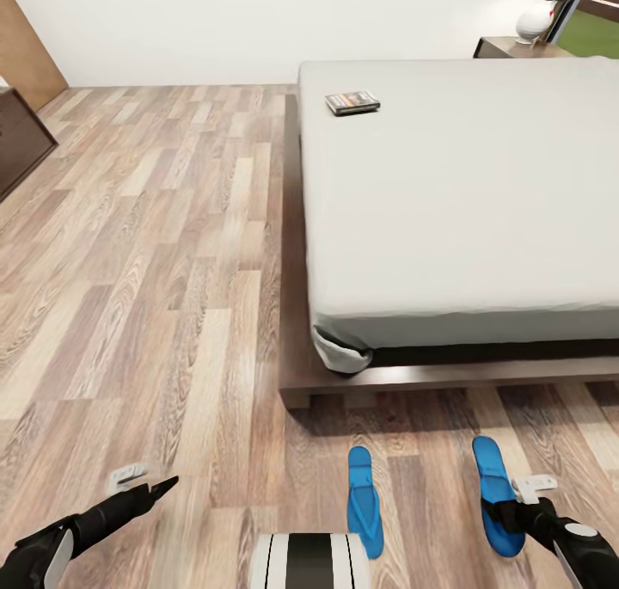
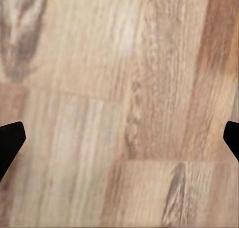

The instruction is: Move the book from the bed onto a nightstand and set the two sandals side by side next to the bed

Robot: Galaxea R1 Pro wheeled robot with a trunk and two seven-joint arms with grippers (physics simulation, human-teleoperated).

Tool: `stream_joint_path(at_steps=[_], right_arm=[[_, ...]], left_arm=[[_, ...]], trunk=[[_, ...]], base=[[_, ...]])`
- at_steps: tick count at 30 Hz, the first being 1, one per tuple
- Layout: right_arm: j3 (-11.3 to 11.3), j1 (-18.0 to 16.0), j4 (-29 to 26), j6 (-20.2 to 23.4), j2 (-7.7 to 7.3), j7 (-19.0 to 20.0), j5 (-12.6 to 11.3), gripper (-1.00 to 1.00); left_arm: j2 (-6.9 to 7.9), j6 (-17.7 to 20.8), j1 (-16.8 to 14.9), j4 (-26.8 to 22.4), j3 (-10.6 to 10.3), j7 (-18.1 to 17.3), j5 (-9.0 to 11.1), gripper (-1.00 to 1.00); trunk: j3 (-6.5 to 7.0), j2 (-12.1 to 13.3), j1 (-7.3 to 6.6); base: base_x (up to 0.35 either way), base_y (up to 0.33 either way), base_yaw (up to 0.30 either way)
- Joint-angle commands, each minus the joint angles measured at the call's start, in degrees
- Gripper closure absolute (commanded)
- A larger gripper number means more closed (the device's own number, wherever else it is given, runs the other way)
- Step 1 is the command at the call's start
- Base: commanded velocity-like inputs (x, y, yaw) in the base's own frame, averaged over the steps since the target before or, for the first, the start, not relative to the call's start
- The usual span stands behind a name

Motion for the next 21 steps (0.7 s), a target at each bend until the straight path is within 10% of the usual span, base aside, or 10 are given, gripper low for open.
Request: stream_joint_path(at_steps=[1, 21], right_arm=[[-0.36, 0.0, -0.15, 0.31, 0.04, 0.53, 0.52, 1.0], [-0.36, 0.0, -0.13, 0.33, 0.04, 0.53, 0.52, 1.0]], left_arm=[[-0.06, 0.42, -0.07, -0.02, 0.41, -0.43, -0.44, -1.0], [-0.06, 0.42, -0.06, 0.0, 0.41, -0.34, -0.44, -1.0]], trunk=[[-0.03, -0.02, -0.01], [-0.03, -0.02, -0.01]], base=[[0.0, 0.321, 0.0], [0.0, 0.321, 0.0]])
